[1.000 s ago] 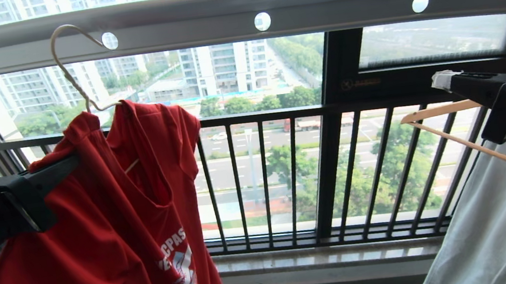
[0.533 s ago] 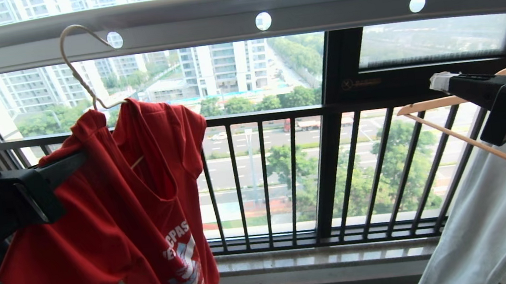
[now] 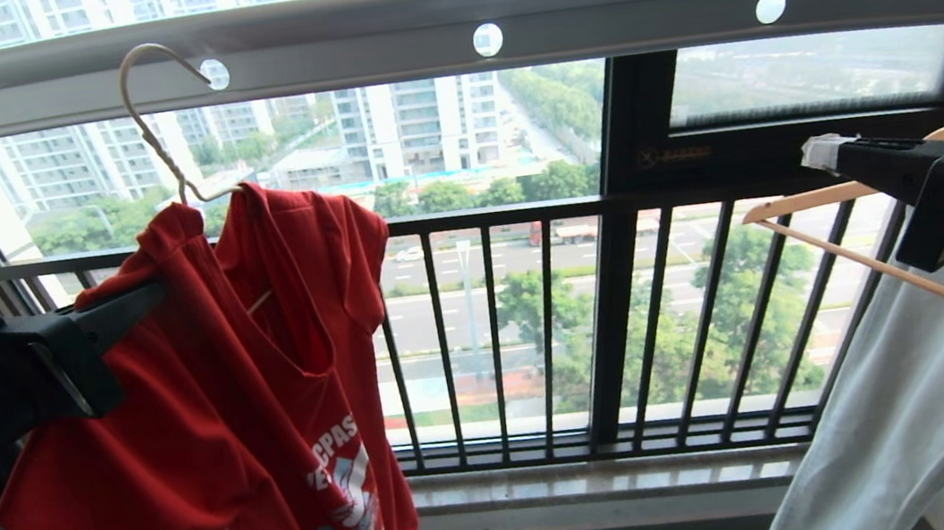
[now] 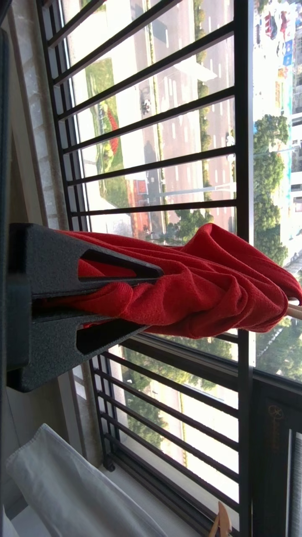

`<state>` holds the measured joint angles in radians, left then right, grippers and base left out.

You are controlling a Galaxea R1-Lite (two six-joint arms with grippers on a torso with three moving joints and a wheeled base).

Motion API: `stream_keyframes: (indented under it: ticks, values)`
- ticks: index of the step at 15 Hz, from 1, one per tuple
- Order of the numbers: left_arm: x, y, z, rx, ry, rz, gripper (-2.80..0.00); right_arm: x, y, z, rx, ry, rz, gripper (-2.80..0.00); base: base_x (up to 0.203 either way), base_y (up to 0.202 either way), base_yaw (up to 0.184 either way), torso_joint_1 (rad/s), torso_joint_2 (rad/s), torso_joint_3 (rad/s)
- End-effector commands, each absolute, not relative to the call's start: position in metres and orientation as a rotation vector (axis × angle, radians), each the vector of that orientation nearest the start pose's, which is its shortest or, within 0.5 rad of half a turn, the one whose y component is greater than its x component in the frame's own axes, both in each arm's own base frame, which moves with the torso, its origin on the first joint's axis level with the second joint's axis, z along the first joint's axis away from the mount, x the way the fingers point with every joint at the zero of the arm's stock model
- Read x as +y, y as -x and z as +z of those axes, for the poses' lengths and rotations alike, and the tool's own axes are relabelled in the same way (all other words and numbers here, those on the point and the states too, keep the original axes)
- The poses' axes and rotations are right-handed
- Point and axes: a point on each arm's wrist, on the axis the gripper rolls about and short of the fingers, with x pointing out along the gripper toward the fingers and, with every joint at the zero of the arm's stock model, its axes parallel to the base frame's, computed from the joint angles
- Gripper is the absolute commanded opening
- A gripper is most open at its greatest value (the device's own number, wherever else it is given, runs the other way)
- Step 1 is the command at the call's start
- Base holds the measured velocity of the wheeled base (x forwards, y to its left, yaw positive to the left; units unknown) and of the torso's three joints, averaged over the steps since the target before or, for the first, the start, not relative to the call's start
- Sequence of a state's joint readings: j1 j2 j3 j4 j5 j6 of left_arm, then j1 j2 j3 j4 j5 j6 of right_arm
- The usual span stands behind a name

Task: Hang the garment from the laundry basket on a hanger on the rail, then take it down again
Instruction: Hang the clothes rack on the clothesline

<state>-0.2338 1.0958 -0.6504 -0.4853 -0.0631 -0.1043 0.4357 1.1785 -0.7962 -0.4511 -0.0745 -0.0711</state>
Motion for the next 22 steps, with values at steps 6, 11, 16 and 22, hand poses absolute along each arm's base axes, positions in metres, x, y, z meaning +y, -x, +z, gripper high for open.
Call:
stream_keyframes:
  ticks: [6, 11, 16, 22]
  values:
    - [-0.042, -0.167, 0.263, -0.024, 0.105, -0.299, -2.80, 0.076, -0.167, 0.286, -0.064, 0.055, 0.365, -2.80, 0.000, 0.000, 0.000, 0.000, 0.00, 0.000]
    - [-0.044, -0.179, 0.255, 0.005, 0.103, -0.296, -2.80, 0.079, -0.172, 0.283, -0.047, 0.058, 0.367, -2.80, 0.000, 0.000, 0.000, 0.000, 0.00, 0.000]
    - [-0.045, -0.184, 0.249, 0.033, 0.101, -0.295, -2.80, 0.079, -0.173, 0.282, -0.042, 0.059, 0.367, -2.80, 0.000, 0.000, 0.000, 0.000, 0.00, 0.000]
    - [-0.046, -0.184, 0.246, 0.043, 0.100, -0.294, -2.80, 0.079, -0.173, 0.281, -0.042, 0.059, 0.368, -2.80, 0.000, 0.000, 0.000, 0.000, 0.00, 0.000]
